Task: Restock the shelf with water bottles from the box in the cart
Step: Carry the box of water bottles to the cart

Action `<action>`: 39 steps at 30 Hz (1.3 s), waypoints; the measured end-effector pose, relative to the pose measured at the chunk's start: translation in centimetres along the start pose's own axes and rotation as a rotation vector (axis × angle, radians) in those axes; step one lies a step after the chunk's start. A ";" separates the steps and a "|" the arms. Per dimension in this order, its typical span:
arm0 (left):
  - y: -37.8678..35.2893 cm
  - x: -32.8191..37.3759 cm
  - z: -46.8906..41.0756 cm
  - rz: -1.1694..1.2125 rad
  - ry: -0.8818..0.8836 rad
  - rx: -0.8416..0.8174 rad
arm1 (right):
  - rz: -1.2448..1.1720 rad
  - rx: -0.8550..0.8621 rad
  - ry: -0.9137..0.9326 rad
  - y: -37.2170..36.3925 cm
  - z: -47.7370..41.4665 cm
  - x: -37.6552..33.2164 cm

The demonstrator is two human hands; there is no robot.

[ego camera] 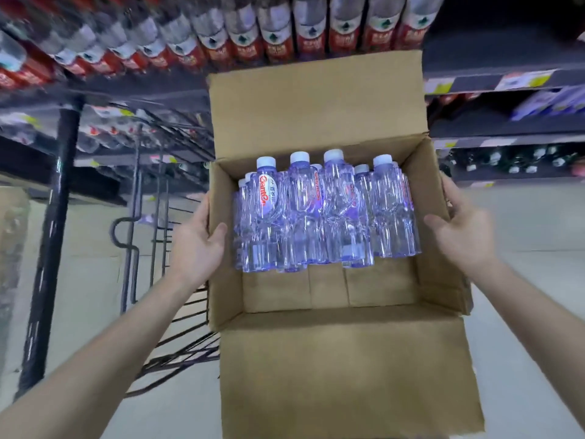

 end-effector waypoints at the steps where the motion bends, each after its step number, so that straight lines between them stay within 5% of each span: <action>1: -0.6 -0.5 -0.6 0.000 0.009 -0.004 | 0.001 0.002 -0.023 -0.6 -0.3 0.4; 21: -19.1 -8.7 -7.4 0.123 0.102 -0.137 | 0.025 -0.063 -0.078 -9.5 -8.5 13.3; 39: -30.3 -13.4 -9.6 0.057 0.081 -0.050 | 0.078 0.002 -0.086 -16.1 -10.2 21.2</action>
Point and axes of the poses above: each hand's wrist, its own z-axis away from the middle knuckle, its own y-axis out of the back of the hand, x = y × z, the point moved 5 cm from there along -z, towards the middle knuckle, and after that the axes turned 5 degrees about -z, right-handed, at the moved point
